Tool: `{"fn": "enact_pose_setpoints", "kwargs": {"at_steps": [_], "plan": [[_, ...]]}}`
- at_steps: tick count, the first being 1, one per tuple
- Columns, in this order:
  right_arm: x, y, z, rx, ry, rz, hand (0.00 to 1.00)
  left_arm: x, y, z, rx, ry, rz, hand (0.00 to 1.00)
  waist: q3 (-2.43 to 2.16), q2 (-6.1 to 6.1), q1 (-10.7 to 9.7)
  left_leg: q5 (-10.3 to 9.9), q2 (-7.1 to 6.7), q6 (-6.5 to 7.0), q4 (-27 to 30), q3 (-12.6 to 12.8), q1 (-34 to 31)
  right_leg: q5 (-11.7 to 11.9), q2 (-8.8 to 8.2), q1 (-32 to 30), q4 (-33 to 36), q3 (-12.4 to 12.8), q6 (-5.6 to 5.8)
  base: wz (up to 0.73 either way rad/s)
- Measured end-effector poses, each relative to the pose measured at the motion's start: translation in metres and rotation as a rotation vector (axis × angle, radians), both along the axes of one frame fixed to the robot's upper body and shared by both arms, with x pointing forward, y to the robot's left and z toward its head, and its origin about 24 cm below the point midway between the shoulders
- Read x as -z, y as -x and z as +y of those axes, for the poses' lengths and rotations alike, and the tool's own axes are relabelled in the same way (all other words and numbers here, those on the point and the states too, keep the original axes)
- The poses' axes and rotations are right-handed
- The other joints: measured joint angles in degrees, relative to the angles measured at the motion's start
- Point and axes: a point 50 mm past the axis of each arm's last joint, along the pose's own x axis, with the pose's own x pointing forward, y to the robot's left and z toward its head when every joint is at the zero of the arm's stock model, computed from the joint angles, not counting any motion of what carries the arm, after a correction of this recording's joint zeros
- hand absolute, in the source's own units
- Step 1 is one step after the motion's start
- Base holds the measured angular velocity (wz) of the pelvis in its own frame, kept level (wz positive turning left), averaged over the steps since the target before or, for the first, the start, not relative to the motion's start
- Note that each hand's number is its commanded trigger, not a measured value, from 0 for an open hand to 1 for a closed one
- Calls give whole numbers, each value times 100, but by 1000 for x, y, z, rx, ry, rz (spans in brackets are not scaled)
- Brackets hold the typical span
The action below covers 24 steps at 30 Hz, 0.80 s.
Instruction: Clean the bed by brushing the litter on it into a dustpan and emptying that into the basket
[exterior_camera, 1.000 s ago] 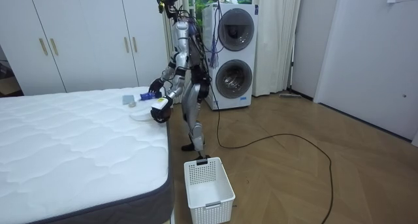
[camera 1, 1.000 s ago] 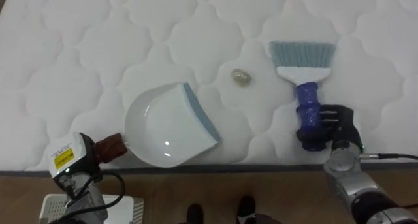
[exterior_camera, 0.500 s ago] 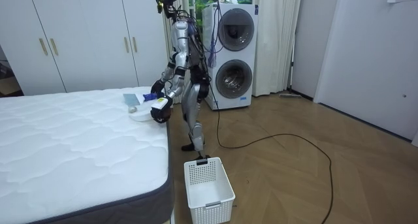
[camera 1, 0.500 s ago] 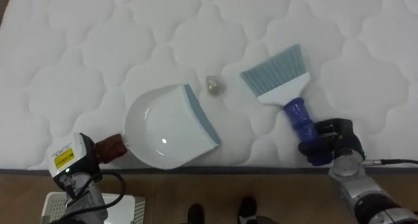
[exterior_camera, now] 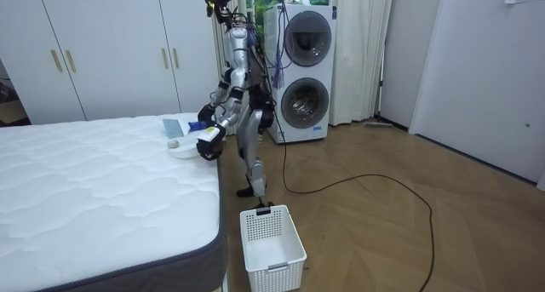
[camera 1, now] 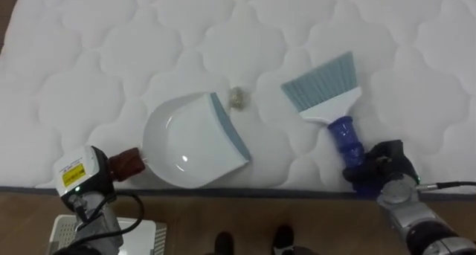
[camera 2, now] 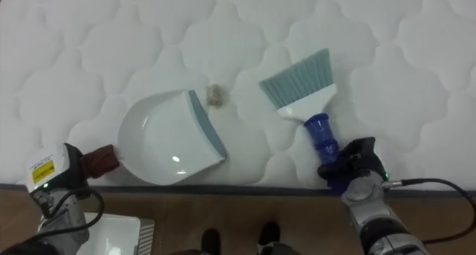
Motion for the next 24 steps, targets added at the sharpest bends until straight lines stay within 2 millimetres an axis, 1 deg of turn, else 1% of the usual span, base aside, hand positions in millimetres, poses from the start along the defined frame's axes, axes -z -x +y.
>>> {"fn": "enact_pose_setpoints", "kwargs": {"at_steps": [1, 3, 4, 5, 7, 9, 11, 12, 13, 14, 15, 17, 18, 19, 21, 23, 24], "plan": [[0, 0, 0, -3, 7, 2, 100, 0, 0, 0, 1, -6, -1, 100, 4, -8, 3, -1, -6, 0, 2, 0, 0, -16, -11, -9, 31, 0, -3, 6], [-1, -1, -1, -2, 14, 8, 100, -4, -2, 3, 19, -44, -10, 100, 1, -70, 17, -1, -43, 0, 21, 0, -16, -93, -73, -92, 181, 13, -15, 5], [-2, -2, -2, 0, 17, 9, 100, -6, -4, 4, 24, -53, -17, 100, 5, -82, 14, -1, -47, 0, 29, -3, -26, -101, -79, -109, 220, 14, -17, 0], [-3, -4, -2, 2, 22, 12, 100, -9, -6, 7, 35, -80, -29, 100, 18, -127, 17, -1, -60, 0, 36, 7, -27, -116, -91, -140, 270, 42, -28, 0], [-4, -4, -5, -2, 35, 17, 100, -14, -9, 10, 46, -111, -44, 100, 20, -192, 32, -1, -67, 0, 48, 12, -28, -141, -105, -161, 325, 61, -36, 0], [-6, -2, -13, 5, 62, 26, 100, -17, -12, 11, 63, -136, -58, 100, 31, -244, 104, -1, -72, 0, 69, 26, -34, -151, -115, -181, 348, 83, -33, 0], [-12, -1, -28, 22, 114, 47, 100, -21, -15, 12, 79, -162, -73, 100, 57, -303, 132, -14, -70, 12, 144, 27, -83, -162, -115, -202, 361, 98, -21, 0], [-13, -2, -30, 22, 129, 53, 100, -22, -15, 14, 82, -174, -76, 100, 72, -332, 129, -13, -70, 12, 145, 29, -84, -162, -115, -205, 365, 101, -21, 0], [-16, -3, -35, 23, 151, 64, 100, -25, -15, 19, 89, -201, -79, 100, 82, -394, 125, -14, -64, 11, 149, 30, -97, -162, -108, -216, 365, 103, -21, 0], [-19, -3, -40, 16, 182, 74, 100, -29, -17, 23, 105, -228, -87, 100, 75, -453, 129, -17, -49, 8, 151, 34, -137, -160, -93, -245, 356, 106, -25, 0], [-24, -5, -45, 0, 221, 83, 100, -36, -20, 27, 125, -263, -106, 100, 80, -527, 138, -17, -36, 7, 182, 45, -183, -142, -75, -302, 355, 125, -35, 0], [-34, -13, -50, -46, 305, 86, 100, -43, -23, 35, 149, -322, -116, 100, 78, -594, 146, -39, 6, -7, 262, 58, -251, -97, -64, -335, 354, 92, -76, -11], [-38, -16, -51, -64, 333, 85, 100, -46, -24, 37, 151, -336, -123, 100, 80, -602, 143, -48, 20, -9, 292, 51, -272, -86, -60, -333, 358, 69, -87, -7], [-45, -21, -54, -104, 397, 89, 100, -51, -28, 39, 162, -363, -142, 100, 93, -629, 135, -50, 24, -9, 314, 42, -291, -79, -59, -334, 374, 51, -93, 0], [-55, -30, -53, -165, 490, 100, 100, -57, -32, 40, 183, -403, -155, 100, 97, -692, 139, -50, 25, -9, 327, 44, -294, -76, -60, -334, 369, 49, -92, 0], [-61, -37, -51, -212, 554, 104, 100, -59, -32, 41, 190, -418, -154, 100, 96, -748, 156, -50, 25, -8, 326, 50, -287, -75, -60, -338, 348, 56, -93, 0], [-64, -39, -51, -237, 591, 110, 100, -60, -33, 42, 200, -435, -153, 100, 106, -794, 186, -50, 28, -8, 321, 49, -288, -75, -60, -341, 344, 46, -94, 0]]}}
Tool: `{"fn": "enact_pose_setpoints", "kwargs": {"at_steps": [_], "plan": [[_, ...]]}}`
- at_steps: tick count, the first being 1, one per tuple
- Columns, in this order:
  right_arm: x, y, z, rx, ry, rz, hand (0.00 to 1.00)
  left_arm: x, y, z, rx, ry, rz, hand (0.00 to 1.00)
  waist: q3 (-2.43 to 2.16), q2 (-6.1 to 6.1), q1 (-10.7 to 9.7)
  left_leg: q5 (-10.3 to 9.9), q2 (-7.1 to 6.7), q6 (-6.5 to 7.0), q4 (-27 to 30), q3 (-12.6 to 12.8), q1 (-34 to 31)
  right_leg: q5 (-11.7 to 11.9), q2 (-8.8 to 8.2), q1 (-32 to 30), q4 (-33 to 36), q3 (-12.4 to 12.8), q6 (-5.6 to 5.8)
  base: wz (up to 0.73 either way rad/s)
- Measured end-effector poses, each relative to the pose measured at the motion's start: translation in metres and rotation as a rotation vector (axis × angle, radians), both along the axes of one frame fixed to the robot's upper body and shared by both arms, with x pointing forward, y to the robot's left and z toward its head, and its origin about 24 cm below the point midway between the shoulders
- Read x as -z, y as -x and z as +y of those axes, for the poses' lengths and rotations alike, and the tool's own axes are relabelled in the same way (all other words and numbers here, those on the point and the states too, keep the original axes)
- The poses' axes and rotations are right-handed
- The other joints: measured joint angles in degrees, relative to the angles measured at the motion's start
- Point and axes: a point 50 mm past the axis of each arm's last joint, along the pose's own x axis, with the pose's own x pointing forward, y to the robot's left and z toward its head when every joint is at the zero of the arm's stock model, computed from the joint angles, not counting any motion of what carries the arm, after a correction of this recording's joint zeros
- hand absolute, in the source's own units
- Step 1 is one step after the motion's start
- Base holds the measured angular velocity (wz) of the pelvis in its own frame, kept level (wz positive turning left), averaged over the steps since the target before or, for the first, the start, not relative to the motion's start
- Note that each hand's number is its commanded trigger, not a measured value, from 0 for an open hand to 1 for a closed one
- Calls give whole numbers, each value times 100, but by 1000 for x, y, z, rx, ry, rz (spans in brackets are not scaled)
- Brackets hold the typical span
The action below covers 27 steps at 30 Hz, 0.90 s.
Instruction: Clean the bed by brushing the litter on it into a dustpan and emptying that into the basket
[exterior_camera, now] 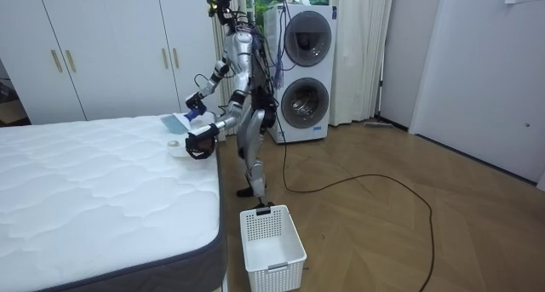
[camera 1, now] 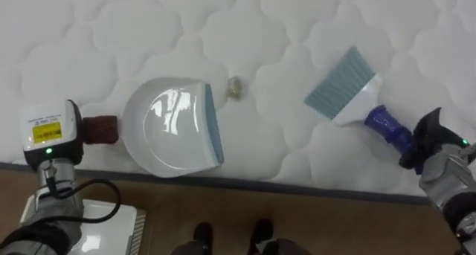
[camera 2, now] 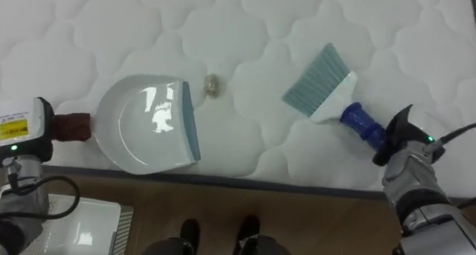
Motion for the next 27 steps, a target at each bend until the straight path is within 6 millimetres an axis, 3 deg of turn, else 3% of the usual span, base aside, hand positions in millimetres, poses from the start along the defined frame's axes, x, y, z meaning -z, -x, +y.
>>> {"fn": "enact_pose_setpoints", "kwargs": {"at_steps": [2, 5, 8, 10, 18, 27], "plan": [[-4, -3, -1, -20, 43, 18, 100, -2, -2, 0, 2, -7, -8, 100, 26, -52, 53, -1, 7, -2, -4, -4, -8, 4, 1, -1, -11, -30, -8, 2], [-14, -13, 2, -76, 132, 48, 100, -3, -2, 1, -2, -16, -5, 100, 27, -106, 87, -2, 21, -4, 2, -3, -17, 13, 16, 6, -40, -37, -17, 0], [-28, -26, 9, -165, 243, 55, 100, -8, -4, 5, -14, -39, -12, 100, 76, -208, 106, -4, 50, -8, 0, 83, -19, 32, 41, -15, -18, 11, -31, -9], [-35, -33, 16, -222, 312, 53, 100, -11, -4, 9, -19, -61, -13, 100, 75, -264, 129, -11, 105, -20, 2, 100, -59, 94, 114, -17, -115, 13, -49, -10], [-62, -49, 31, -464, 668, 63, 100, -17, -9, 8, 4, -79, -29, 100, 89, -452, 284, -17, 120, -29, 16, 76, -94, 93, 118, -33, -120, -37, -55, 0], [-67, -55, 42, -522, 749, 67, 100, -19, -10, 10, -5, -80, -23, 100, 115, -538, 331, -64, 196, -49, 116, 73, -116, 152, 203, 49, -248, -62, -73, -2]]}}
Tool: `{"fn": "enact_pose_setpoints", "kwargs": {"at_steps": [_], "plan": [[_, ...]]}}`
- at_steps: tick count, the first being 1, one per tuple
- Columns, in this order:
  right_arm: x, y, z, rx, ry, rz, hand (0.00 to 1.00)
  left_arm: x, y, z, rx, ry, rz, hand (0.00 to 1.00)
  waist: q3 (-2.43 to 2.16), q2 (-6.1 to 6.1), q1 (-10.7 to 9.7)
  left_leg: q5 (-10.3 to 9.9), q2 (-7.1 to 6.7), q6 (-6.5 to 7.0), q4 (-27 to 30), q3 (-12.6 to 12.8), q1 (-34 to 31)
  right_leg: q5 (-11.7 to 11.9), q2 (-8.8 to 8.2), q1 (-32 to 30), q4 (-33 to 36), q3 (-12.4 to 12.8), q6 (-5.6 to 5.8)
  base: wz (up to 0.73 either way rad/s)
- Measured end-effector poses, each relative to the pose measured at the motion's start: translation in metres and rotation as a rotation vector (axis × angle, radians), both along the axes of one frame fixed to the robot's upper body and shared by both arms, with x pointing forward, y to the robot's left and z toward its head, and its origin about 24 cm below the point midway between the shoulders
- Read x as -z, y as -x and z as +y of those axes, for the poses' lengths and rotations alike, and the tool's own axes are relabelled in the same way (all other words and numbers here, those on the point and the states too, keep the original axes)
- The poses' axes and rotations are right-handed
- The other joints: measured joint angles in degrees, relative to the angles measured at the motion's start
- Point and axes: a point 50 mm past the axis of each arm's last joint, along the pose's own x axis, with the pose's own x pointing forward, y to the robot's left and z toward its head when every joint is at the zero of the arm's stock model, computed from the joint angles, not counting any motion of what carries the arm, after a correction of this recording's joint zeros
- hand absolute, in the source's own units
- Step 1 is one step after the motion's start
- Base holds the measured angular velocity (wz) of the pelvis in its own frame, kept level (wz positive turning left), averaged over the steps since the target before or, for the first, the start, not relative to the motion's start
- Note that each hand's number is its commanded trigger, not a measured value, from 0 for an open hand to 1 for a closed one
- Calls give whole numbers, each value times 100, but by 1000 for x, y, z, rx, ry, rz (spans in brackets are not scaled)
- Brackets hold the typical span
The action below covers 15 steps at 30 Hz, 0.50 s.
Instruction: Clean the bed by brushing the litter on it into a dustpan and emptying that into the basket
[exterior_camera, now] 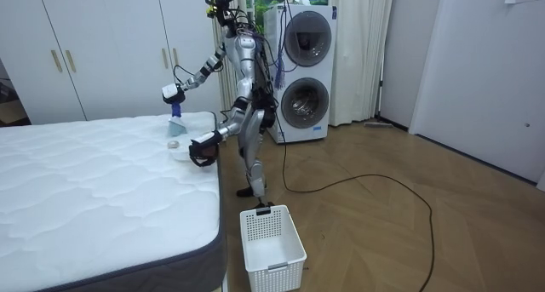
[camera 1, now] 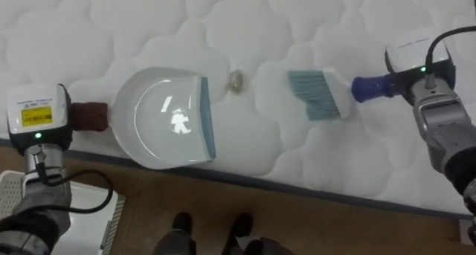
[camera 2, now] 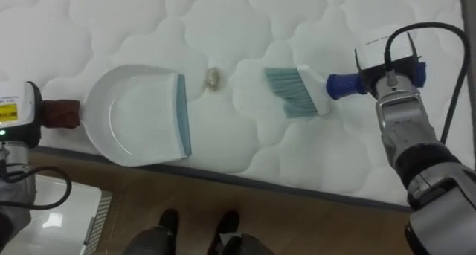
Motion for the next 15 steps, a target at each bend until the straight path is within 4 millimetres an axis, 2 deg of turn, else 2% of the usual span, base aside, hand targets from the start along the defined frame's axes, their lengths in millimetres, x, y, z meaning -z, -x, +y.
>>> {"fn": "enact_pose_setpoints", "kwargs": {"at_steps": [6, 13, 15], "plan": [[2, -1, 6, 28, -26, 34, 100, -1, -1, 0, 0, 1, -5, 100, 13, 9, 62, -15, 109, -22, -42, -12, -86, 167, 158, 91, -354, -63, -11, -2], [1, -2, 5, 58, -43, 60, 100, -2, -2, 0, -3, 10, 4, 100, 32, 35, 85, -15, 108, -23, -107, -37, -78, 189, 182, 124, -446, -83, -8, 0], [-2, -4, 6, 63, -50, 55, 100, -2, -3, 0, -4, 13, 7, 100, 60, 74, 82, -15, 107, -23, -117, -46, -68, 189, 180, 129, -444, -90, -8, 0]]}}
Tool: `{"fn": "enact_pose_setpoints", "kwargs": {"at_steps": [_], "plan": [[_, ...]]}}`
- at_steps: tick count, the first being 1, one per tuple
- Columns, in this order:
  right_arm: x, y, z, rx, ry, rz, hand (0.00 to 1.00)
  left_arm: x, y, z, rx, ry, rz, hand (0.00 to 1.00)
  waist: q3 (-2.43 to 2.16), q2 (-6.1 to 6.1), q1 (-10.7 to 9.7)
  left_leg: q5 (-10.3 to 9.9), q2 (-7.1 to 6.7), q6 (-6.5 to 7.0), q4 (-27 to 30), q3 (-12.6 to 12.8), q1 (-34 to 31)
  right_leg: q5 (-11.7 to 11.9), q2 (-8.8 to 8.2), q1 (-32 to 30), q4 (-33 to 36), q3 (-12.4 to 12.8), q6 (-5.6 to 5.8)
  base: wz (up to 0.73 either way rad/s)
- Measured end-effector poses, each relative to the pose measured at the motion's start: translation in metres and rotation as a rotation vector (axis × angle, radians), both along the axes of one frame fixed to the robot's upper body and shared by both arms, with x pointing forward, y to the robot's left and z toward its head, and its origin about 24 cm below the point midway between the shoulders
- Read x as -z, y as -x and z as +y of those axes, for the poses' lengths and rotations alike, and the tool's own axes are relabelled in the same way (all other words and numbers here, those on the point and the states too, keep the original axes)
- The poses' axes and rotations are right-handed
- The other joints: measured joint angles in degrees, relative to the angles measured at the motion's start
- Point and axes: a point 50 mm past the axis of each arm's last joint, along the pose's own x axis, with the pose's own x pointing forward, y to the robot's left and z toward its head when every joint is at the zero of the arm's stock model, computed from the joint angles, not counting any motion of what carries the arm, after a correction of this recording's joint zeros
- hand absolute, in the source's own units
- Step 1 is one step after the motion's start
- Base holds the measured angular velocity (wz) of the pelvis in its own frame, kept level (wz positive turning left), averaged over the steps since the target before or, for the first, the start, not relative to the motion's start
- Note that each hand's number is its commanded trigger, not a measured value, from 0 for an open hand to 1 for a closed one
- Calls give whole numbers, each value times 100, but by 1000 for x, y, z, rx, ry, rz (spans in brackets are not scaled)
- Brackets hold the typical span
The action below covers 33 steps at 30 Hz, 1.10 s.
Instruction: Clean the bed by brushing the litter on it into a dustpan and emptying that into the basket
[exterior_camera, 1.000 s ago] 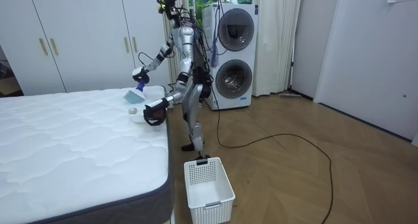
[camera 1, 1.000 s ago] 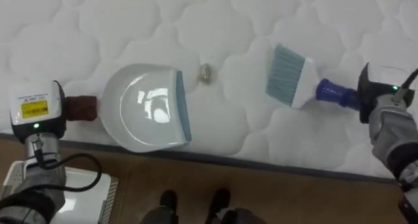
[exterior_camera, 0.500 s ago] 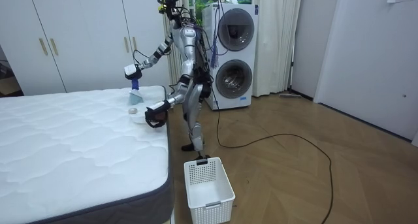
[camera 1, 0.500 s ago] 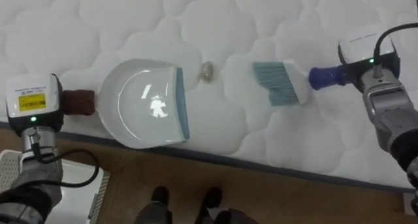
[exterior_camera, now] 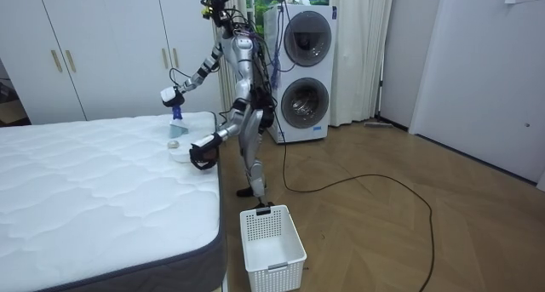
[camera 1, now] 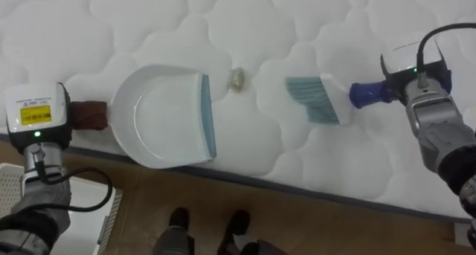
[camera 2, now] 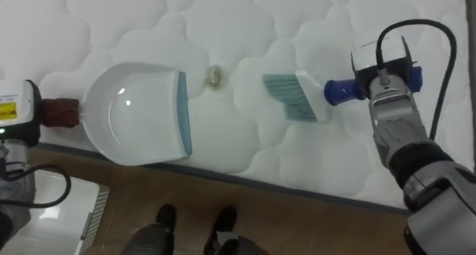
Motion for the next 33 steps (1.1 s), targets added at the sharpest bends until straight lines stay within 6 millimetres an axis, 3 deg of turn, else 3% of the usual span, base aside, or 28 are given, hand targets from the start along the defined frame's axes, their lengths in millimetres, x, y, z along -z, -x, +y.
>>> {"fn": "enact_pose_setpoints", "kwargs": {"at_steps": [2, 5, 13, 24, 33], "plan": [[-2, -1, -1, 9, -9, -7, 100, -1, -2, -1, 6, 0, -4, 100, 41, 57, -2, 0, -5, 0, -8, -32, 9, 0, -5, 26, -5, -38, 0, 5], [-2, -1, -3, 23, -28, -8, 100, -2, -3, -1, 8, 0, -8, 100, 60, 83, -3, -1, -11, -3, -49, -31, 29, -1, -3, 31, -15, -45, 0, 1], [-2, -1, -4, 39, -52, -9, 100, -3, -4, -2, 10, -3, -10, 100, 57, 86, 2, 5, -3, -8, -37, 3, 45, -3, -2, 41, -26, -29, -3, 0], [3, 2, -22, 212, -255, -20, 100, -4, -5, -3, 16, -10, -14, 100, 50, 96, 20, 5, 3, -8, 17, 7, 85, -1, -3, 73, -8, -34, -4, 0], [3, 2, -22, 216, -279, -32, 100, -4, -4, -2, 12, -13, -12, 100, 44, 88, 30, 5, 0, -8, -44, 65, 146, 1, -3, 79, 31, 35, -6, -2]]}}
